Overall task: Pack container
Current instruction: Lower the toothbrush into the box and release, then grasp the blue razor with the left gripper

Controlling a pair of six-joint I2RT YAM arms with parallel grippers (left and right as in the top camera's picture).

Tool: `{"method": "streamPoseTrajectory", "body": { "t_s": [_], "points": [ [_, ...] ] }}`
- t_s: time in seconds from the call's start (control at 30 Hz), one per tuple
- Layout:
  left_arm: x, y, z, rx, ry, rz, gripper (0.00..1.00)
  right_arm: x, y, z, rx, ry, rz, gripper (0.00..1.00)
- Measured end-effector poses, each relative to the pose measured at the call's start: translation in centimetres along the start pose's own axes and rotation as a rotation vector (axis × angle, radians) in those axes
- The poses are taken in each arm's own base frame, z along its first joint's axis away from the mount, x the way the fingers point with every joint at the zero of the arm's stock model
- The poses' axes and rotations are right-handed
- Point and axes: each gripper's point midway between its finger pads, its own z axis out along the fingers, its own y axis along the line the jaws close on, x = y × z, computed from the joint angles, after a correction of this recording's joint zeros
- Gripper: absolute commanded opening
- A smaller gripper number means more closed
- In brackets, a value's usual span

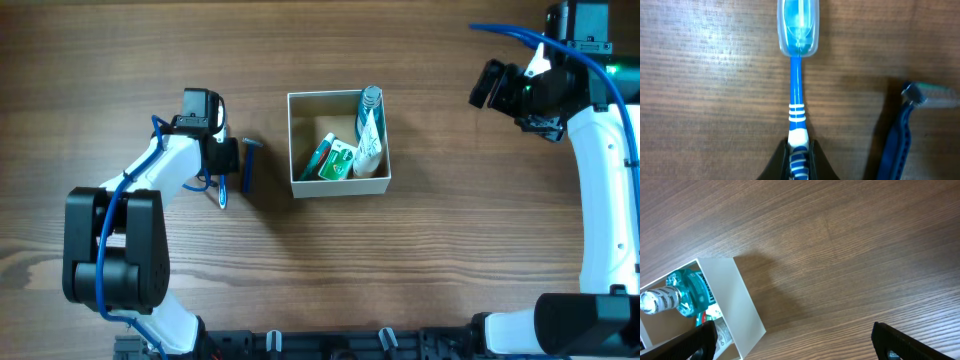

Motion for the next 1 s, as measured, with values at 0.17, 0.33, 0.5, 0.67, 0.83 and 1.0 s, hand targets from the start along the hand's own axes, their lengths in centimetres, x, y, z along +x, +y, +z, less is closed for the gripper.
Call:
{"method": "streamPoseTrajectory", "body": {
  "t_s": [0.17,0.33,0.5,0.67,0.83,1.0],
  "points": [
    [1.2,0.3,-1.9,-0.014,0.080,0.003,0.04,0.0,0.0,0.0,0.000,-0.001,0.000,1.00],
    [-3.7,-2.8,-9.6,0.074,-0.105,0.016,0.04,0.0,0.0,0.0,-0.001,-0.001,0.000,1.00],
    [-5.7,-13.2,-17.8,0.289,-0.355,0.178,0.04,-0.1,0.0,0.0,-0.001,-0.002,0.000,1.00],
    [-5.2,-19.7,-15.9,0.360,-0.368,0.214,0.04,-0.1,0.0,0.0,-0.001,-0.003,0.000,1.00],
    [-4.0,-20.6,-9.7,0.315,-0.247,0.172,0.13,-0.1,0.0,0.0,-0.001,-0.002,0.000,1.00],
    [-3.5,-20.3,-9.2,0.304,-0.219,0.142,0.42,-0.1,0.0,0.0,-0.001,-0.002,0.000,1.00]
  ]
}}
